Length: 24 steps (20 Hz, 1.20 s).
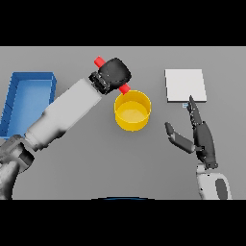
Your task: Pick up the red beaker and tilt it to pour out 1 green nut into yellow bowl. Pick up the yellow bowl and place it on the metallic measuring scale.
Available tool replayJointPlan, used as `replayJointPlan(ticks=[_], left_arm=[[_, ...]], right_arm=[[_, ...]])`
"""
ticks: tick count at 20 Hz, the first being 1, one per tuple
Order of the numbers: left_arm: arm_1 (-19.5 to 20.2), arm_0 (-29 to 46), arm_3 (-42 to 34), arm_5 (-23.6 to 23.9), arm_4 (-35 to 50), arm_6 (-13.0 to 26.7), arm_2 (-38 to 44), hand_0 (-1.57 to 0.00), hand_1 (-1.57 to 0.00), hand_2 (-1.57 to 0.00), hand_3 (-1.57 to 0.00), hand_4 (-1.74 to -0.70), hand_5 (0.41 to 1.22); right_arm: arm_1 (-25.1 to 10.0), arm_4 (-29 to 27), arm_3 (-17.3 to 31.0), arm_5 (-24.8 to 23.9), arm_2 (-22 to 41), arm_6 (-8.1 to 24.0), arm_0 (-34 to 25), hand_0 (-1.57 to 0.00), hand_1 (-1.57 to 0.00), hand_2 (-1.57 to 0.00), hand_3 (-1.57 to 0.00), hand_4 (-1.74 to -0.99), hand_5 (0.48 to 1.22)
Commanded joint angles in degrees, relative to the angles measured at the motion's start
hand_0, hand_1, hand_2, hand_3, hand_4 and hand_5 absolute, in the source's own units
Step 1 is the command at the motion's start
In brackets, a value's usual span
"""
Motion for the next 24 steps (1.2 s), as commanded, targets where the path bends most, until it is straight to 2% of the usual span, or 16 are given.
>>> replayJointPlan(ticks=[1, 5, 10, 13, 15, 18, 21, 22, 24], left_arm=[[0.1, -0.6, 0.7, 0.0, -1.2, -1.0, -1.3, -1.57, -1.57, -1.57, -1.5, -1.73, 1.22], [0.1, -3.6, 2.3, 0.6, -6.2, -4.0, -6.2, -1.57, -1.57, -1.57, -1.54, -1.74, 1.221], [0.2, -5.7, 3.4, 1.3, -11.5, -6.5, -11.7, -1.57, -1.57, -1.57, -1.56, -1.74, 1.221], [-0.2, -7.3, 4.6, 2.9, -14.6, -7.5, -14.5, -1.57, -1.57, -1.57, -1.57, -1.73, 1.221], [-1.5, -8.6, 6.4, 3.4, -16.2, -8.0, -15.9, -1.57, -1.57, -1.57, -1.57, -1.73, 1.221], [-1.4, -10.5, 6.3, 4.0, -18.9, -8.3, -18.0, -1.57, -1.57, -1.57, -1.57, -1.73, 1.221], [-1.9, -14.6, 7.0, 4.1, -20.9, -10.9, -19.7, -1.57, -1.57, -1.57, -1.57, -1.73, 1.221], [-1.4, -17.5, 7.3, 3.9, -21.2, -12.0, -19.2, -1.57, -1.57, -1.57, -1.57, -1.73, 1.221], [-0.2, -22.6, 9.6, 5.3, -21.6, -12.9, -17.9, -1.57, -1.57, -1.57, -1.57, -1.73, 1.221]], right_arm=[[0.4, 0.6, 0.6, -0.6, 0.2, -0.5, 0.0, 0.0, 0.0, 0.0, 0.0, -1.213, 0.591], [0.6, 1.3, 0.2, -1.2, 0.4, -1.3, 0.0, 0.0, 0.0, 0.0, 0.0, -1.173, 0.572], [0.6, -0.5, 0.6, -0.4, -0.3, -1.2, -0.5, 0.0, 0.0, 0.0, 0.0, -1.135, 0.567], [0.3, 0.9, 0.8, -1.0, 0.0, -1.1, -0.5, 0.0, 0.0, 0.0, 0.0, -1.132, 0.573], [0.4, 0.5, 0.2, -0.7, 0.0, -1.7, 0.0, 0.0, 0.0, 0.0, 0.0, -1.136, 0.579], [0.6, -0.1, -0.3, -0.8, -0.2, -1.4, 0.4, 0.0, 0.0, 0.0, 0.0, -1.13, 0.577], [0.5, 0.5, -0.7, -1.2, -0.1, -1.9, 0.5, 0.0, 0.0, 0.0, 0.0, -1.138, 0.572], [0.2, 0.1, -1.0, -1.0, -0.5, -1.0, 0.4, 0.0, 0.0, 0.0, 0.0, -1.137, 0.568], [0.4, 0.5, 0.0, -1.1, -0.2, -1.5, 0.0, 0.0, 0.0, 0.0, 0.0, -1.135, 0.563]])
